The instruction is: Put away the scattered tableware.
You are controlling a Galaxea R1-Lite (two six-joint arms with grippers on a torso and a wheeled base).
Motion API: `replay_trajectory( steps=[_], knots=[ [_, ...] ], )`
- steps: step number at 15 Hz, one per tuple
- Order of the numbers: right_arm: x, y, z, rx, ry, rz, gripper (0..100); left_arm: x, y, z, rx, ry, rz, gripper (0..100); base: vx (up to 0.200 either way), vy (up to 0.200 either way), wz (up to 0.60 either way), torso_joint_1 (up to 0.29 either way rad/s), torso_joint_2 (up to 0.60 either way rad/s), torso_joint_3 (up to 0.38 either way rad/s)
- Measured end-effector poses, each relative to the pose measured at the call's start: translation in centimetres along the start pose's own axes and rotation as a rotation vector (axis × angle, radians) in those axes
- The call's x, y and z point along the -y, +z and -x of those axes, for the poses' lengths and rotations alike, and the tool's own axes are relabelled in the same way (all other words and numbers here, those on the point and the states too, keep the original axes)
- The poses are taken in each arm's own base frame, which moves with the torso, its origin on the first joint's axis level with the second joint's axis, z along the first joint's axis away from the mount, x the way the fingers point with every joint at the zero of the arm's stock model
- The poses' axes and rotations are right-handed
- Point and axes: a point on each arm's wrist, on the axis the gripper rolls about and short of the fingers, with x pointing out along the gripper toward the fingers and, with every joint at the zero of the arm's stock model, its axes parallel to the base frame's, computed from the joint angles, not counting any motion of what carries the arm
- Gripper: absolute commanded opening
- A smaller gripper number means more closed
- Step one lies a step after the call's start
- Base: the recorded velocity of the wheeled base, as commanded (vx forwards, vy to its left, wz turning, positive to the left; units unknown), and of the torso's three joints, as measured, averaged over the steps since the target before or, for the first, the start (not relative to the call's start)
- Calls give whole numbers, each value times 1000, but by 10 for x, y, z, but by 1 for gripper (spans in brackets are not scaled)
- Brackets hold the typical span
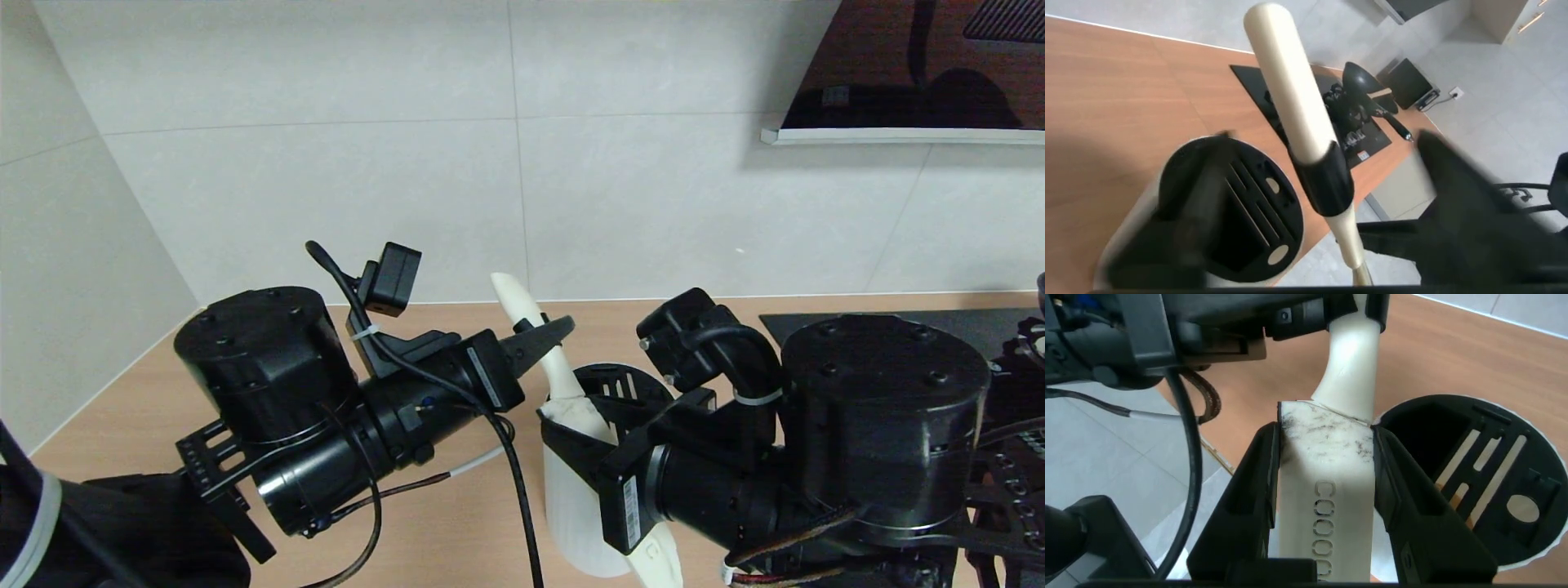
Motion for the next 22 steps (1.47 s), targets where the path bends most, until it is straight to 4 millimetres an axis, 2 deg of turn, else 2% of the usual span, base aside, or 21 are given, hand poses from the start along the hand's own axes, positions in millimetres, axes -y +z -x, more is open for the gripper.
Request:
replay_trajectory(
  steps=[11, 12, 19, 22],
  knots=[
    [1, 1, -1, 8, -7, -4, 0, 1, -3, 1, -13, -8, 2, 0, 0, 0, 0, 0, 0, 0],
    [1, 1, -1, 8, -7, -3, 100, 1, -3, 1, -14, -9, 2, 0, 0, 0, 0, 0, 0, 0],
    [2, 6, 4, 27, -10, -9, 100, 9, 0, 5, -3, -28, 1, 0, 0, 0, 0, 0, 0, 0],
    [14, 18, 11, 68, -45, -24, 100, 16, 7, 12, 2, -29, -1, 0, 0, 0, 0, 0, 0, 0]
  ],
)
